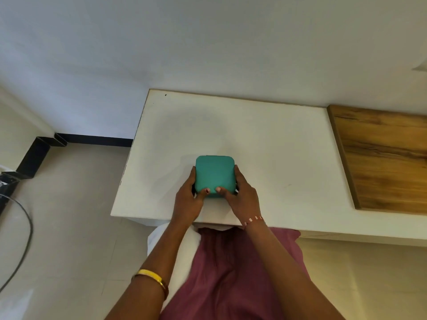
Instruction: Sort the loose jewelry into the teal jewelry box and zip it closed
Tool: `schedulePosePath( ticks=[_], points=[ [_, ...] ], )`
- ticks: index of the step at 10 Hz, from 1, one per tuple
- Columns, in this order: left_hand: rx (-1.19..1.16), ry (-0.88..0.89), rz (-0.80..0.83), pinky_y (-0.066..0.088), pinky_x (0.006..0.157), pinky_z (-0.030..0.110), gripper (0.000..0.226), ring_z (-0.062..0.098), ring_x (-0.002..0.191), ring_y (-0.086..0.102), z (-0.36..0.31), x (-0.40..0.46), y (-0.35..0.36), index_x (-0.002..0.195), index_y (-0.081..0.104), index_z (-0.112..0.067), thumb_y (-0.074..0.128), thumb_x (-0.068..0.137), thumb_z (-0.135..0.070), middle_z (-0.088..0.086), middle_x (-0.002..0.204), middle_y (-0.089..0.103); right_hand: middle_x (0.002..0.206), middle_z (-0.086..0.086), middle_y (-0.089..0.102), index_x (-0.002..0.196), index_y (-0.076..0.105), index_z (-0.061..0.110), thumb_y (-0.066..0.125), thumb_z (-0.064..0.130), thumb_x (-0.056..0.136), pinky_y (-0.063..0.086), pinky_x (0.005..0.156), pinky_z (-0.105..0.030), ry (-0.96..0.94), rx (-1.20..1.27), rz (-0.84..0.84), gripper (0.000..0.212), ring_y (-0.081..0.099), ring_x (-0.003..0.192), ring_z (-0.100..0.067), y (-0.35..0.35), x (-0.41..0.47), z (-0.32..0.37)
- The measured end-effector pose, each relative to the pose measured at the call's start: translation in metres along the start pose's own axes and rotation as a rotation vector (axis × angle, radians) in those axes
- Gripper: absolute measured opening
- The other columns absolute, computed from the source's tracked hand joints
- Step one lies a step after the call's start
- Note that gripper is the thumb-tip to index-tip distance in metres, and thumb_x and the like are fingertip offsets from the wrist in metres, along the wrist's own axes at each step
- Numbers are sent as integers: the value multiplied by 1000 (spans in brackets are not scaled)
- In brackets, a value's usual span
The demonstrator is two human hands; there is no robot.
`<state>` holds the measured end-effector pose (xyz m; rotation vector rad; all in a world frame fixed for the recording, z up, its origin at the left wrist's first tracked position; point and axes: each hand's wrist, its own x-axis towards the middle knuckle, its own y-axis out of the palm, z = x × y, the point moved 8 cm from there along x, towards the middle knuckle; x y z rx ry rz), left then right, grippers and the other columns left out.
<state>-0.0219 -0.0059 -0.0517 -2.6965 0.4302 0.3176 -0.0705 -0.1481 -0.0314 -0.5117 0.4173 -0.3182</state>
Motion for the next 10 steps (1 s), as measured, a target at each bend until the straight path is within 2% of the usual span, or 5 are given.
schedulePosePath(
  ticks=[6,7,8,9,10],
  points=[
    [97,82,14,37,101,31,62,27,128,42,-40,108,-46,144,20,-9,51,91,-13,12,143,39,134,-13,50,145,17,9,65,30,84,37,100,-32,-63,-67,-12,81,47,121,-29,22,107,69],
    [97,88,20,37,98,26,61,26,127,42,-41,111,-47,144,19,-11,50,92,-15,11,143,40,126,-12,55,142,27,8,66,31,82,43,91,-27,-63,-50,-41,75,53,111,-28,22,111,67],
    [102,101,19,36,92,22,55,25,125,44,-40,104,-44,143,24,-12,47,93,-21,10,140,44,93,-7,60,116,53,5,67,33,81,37,55,-4,-55,12,-72,47,51,80,-21,23,105,58],
    [37,47,-16,37,96,26,54,26,128,43,-35,95,-47,142,24,-11,44,94,-27,9,141,43,99,-3,53,130,39,3,63,35,84,37,58,-2,-30,86,-17,61,48,85,-19,28,91,48],
    [5,-45,-37,28,109,33,58,24,137,31,-27,77,-48,146,14,-13,40,96,-28,6,149,32,146,-7,36,147,6,9,55,38,88,36,102,-24,3,85,101,82,40,129,-22,31,72,35]
  ],
)
